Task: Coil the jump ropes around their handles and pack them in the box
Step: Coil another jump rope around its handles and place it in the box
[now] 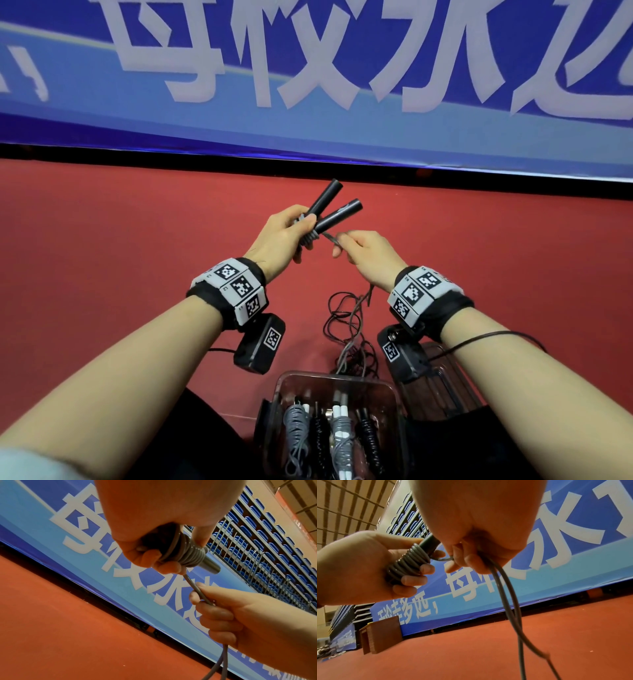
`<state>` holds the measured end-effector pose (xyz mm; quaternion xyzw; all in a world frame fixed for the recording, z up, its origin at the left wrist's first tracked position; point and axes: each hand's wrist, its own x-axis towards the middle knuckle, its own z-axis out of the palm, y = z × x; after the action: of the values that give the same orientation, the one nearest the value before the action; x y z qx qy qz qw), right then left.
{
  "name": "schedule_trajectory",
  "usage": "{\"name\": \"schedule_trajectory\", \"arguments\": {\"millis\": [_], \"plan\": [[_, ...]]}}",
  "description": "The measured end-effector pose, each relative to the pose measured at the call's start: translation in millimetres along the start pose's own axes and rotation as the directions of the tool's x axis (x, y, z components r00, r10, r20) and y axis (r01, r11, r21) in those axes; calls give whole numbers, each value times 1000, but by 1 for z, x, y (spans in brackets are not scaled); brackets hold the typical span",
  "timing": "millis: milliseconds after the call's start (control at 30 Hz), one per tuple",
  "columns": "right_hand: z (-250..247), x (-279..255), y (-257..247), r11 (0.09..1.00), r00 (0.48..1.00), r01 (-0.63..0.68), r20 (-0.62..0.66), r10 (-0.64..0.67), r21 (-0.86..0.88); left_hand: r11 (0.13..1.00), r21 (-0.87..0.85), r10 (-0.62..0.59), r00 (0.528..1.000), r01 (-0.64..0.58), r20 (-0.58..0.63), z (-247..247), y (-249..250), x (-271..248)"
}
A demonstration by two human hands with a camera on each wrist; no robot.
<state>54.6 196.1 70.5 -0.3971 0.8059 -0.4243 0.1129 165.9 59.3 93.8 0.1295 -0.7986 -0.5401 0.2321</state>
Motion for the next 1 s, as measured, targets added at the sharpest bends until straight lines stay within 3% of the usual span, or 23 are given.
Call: {"name": "schedule_trajectory", "arguments": {"millis": [133,400,567,700,867,1000], "plan": [[-5,-1,0,998,998,65,-8,-65,-2,997,54,-44,996,48,-84,-2,-14,7],[1,-3,-5,957,979,190,121,-167,-218,942,244,-176,959,230,-224,-3,-18,11],[-1,-3,-12,935,984,158,-31,-177,-317,871,379,-217,936,314,-277,-3,-20,14],[0,-4,-18,865,975,130,-94,-200,-484,716,598,-174,922,360,-346,-2,-19,13],[-1,-6,-19,818,962,142,-116,-245,-557,493,842,-73,975,220,-212,2,-20,10],[-7,-5,-13,870,968,162,-95,-231,-466,418,906,-58,997,69,-49,0,-19,9]]}}
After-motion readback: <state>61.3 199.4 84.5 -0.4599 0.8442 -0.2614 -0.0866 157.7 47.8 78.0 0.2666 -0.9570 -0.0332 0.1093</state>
